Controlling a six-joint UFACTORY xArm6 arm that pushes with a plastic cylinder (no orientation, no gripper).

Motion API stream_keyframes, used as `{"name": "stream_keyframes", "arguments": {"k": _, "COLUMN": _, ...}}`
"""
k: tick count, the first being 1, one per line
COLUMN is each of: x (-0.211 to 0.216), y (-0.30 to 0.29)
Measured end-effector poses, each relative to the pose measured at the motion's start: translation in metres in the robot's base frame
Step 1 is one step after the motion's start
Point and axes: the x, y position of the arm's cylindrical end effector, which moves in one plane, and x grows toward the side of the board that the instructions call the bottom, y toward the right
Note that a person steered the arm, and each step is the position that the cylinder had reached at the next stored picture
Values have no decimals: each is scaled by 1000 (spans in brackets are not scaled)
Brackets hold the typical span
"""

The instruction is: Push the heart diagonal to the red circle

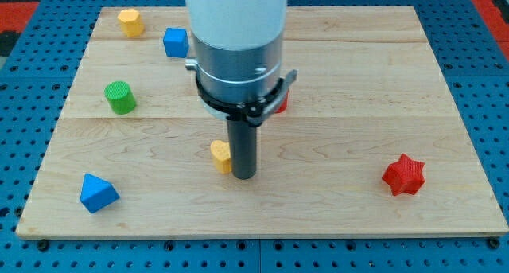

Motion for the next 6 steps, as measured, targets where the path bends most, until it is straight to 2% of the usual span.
{"name": "stream_keyframes", "arguments": {"k": 1, "x": 45, "y": -41}}
{"name": "stream_keyframes", "arguments": {"k": 2, "x": 1, "y": -67}}
{"name": "stream_keyframes", "arguments": {"k": 3, "x": -41, "y": -16}}
{"name": "stream_keyframes", "arguments": {"k": 4, "x": -56, "y": 41}}
{"name": "stream_keyframes", "arguments": {"k": 5, "x": -48, "y": 20}}
{"name": "stream_keyframes", "arguments": {"k": 6, "x": -14, "y": 19}}
